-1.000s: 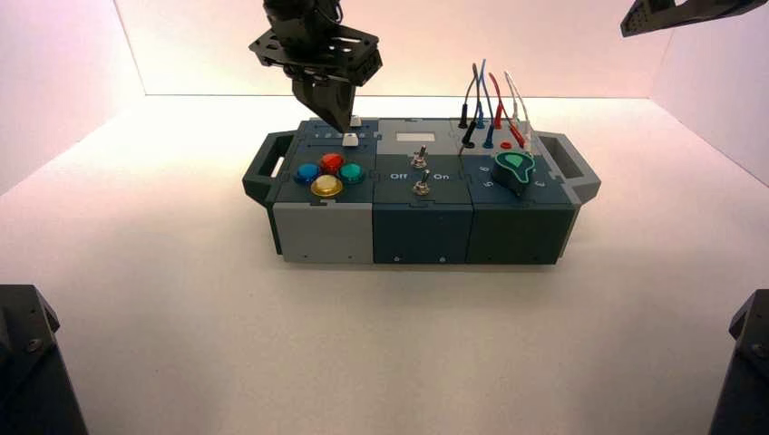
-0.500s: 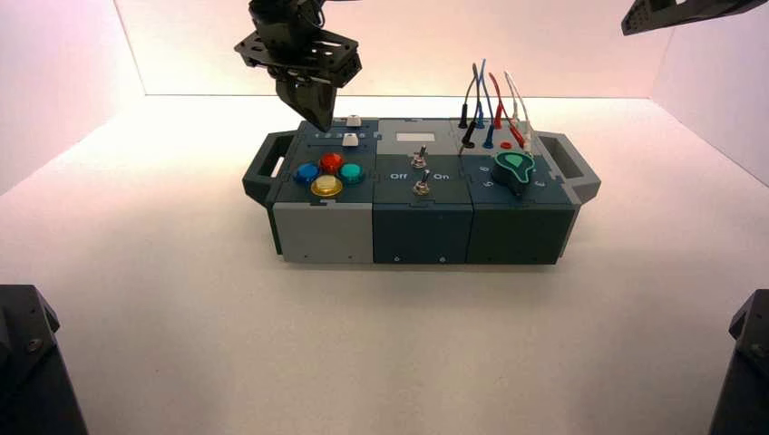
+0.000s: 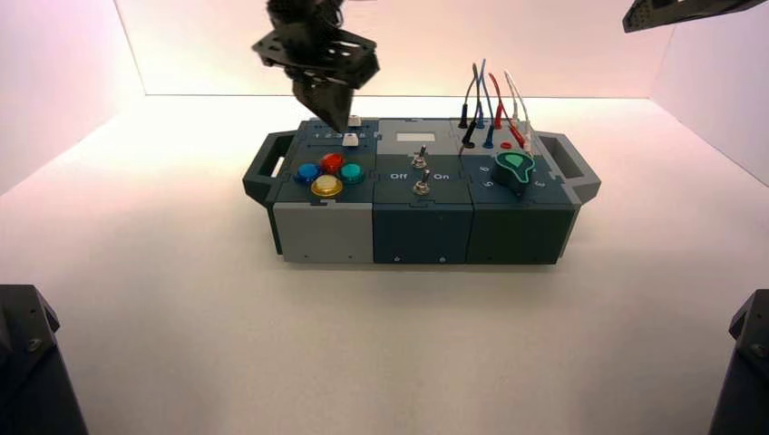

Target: Move the bottom slider to position 5.

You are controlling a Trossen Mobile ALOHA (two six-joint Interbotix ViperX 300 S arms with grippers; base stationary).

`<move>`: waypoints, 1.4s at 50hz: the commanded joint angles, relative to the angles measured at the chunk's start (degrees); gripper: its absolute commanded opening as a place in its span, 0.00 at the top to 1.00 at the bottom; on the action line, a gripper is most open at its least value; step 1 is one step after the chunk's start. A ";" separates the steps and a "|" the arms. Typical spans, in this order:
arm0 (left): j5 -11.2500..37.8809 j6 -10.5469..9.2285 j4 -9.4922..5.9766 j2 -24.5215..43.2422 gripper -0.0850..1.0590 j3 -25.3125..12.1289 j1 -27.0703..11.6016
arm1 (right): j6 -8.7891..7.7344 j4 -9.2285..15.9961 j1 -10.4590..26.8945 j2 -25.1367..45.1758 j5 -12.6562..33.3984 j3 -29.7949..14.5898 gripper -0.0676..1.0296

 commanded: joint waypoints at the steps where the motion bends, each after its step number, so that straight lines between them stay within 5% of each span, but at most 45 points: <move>1: -0.18 0.26 -0.09 -0.09 0.95 -1.67 -0.18 | 0.18 0.09 -0.09 -0.26 -0.44 -1.76 0.96; 58: 1.05 0.35 -0.09 2.72 0.95 -3.96 -2.29 | 0.18 -0.18 -0.09 -1.32 -0.79 -1.58 0.96; 70: 2.37 0.35 0.35 -1.85 0.95 -1.67 -0.35 | 0.18 -0.09 -0.09 -1.32 -0.79 -1.58 0.96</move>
